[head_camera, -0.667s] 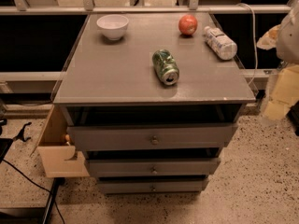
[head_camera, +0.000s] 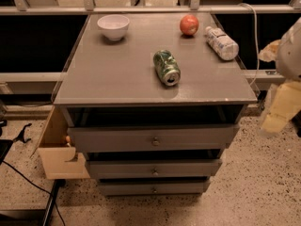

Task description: Open bottom drawer

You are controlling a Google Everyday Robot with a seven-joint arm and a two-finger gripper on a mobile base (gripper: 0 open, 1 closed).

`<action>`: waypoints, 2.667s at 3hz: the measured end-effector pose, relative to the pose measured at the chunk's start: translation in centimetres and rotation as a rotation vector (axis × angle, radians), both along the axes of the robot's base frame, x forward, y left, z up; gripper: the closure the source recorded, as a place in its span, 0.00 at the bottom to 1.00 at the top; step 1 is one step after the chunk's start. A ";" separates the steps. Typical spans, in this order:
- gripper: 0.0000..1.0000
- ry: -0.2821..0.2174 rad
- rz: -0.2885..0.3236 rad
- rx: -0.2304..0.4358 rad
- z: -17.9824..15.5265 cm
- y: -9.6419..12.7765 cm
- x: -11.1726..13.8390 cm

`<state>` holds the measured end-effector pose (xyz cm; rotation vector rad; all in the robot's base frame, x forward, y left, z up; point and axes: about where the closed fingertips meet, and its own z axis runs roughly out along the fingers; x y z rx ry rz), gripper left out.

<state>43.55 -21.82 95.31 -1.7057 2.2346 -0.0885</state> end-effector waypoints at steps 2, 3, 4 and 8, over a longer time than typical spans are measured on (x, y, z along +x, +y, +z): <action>0.00 0.020 -0.049 0.076 -10.3 -0.8 -1.2; 0.00 0.047 -0.064 0.096 -14.9 -0.9 -1.6; 0.00 0.045 -0.064 0.096 -14.9 -0.9 -1.6; 0.00 0.142 -0.048 0.174 -39.3 0.1 -4.5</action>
Offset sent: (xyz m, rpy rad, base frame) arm -0.0138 -0.0110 -0.1417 0.1148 0.0071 -0.0611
